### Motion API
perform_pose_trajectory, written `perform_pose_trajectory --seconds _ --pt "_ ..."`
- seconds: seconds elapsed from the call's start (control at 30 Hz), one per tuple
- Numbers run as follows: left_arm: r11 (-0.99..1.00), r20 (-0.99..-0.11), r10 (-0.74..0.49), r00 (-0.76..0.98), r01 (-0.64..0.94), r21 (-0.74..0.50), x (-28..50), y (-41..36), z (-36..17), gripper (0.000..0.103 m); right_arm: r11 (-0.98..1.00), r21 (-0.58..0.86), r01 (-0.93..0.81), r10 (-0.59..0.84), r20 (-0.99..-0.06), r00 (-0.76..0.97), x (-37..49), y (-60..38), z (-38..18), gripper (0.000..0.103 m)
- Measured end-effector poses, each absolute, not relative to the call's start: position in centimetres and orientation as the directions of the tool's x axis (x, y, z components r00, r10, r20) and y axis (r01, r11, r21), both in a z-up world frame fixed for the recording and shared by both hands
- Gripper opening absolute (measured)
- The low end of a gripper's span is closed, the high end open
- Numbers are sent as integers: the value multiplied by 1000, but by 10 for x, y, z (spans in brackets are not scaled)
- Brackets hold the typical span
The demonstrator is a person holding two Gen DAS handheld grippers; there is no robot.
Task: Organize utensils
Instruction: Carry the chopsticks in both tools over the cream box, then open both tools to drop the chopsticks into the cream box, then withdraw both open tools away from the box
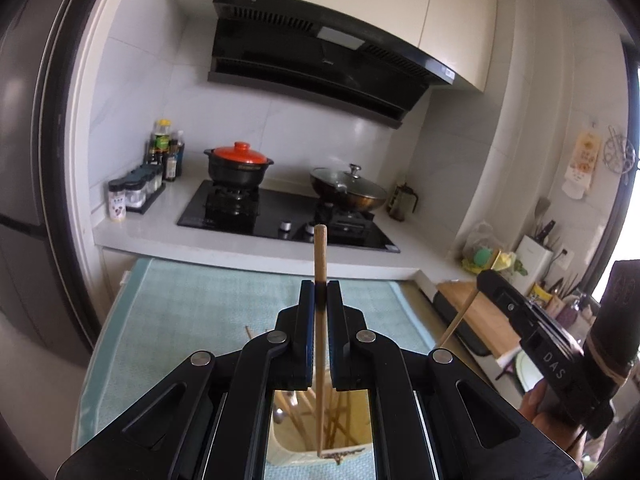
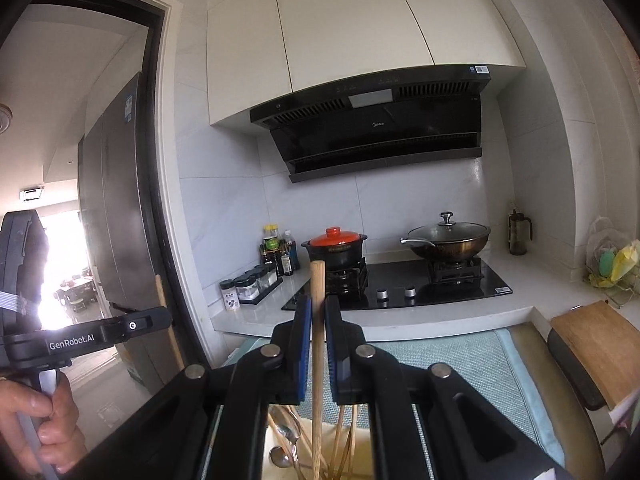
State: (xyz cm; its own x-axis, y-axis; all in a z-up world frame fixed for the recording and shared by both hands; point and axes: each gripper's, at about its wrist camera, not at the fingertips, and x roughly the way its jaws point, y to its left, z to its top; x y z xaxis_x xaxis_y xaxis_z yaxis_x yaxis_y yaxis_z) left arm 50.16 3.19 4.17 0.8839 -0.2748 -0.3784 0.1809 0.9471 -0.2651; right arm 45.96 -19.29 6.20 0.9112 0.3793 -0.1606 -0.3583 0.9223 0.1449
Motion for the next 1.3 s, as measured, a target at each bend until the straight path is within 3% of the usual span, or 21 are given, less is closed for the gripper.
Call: perform_pose_trajectory --seconds 0.3,0.43,0.47,0.5,0.57,0.6,0.67,0.73,0.8,0.87,0.97,1.2,1.3 --pt "964 -496 -236 835 138 -225 548 13 -38 3 900 178 -397 435 -421 796 521 -171 -24 7" --pt "974 -544 -203 814 111 -197 553 9 -63 4 896 209 -393 444 -480 757 536 -169 -48 8" --pt "976 -552 -194 811 104 -191 553 9 -66 5 896 219 -386 443 -492 750 539 -170 -51 13" --pt "978 -556 -188 809 101 -184 552 10 -67 11 897 230 -378 442 -499 745 542 -171 -52 19" --pt "981 -553 -179 814 102 -168 544 10 -66 34 901 246 -358 434 -489 757 541 -177 -48 55" --pt "983 -545 -167 821 98 -153 537 11 -63 55 904 248 -348 427 -474 770 537 -181 -44 57" --pt "988 -515 -141 846 90 -122 519 13 -56 78 914 235 -331 405 -462 789 528 -188 -33 58" --pt "992 -493 -117 862 83 -91 499 15 -49 93 926 213 -313 377 -462 803 515 -195 -24 60" --pt "996 -476 -86 875 62 -66 477 17 -43 100 934 196 -299 357 -460 813 497 -201 -15 69" --pt "999 -459 -50 887 41 -28 451 15 -37 101 939 185 -291 344 -454 822 473 -206 -8 81" --pt "1000 -439 12 898 1 29 412 10 -28 102 949 151 -275 314 -441 841 429 -211 0 86" --pt "996 -380 90 921 -76 52 325 4 -20 102 963 78 -258 267 -413 871 328 -205 9 87" --pt "995 -421 100 902 -94 36 300 5 -23 102 964 60 -258 260 -401 878 293 -201 10 87"
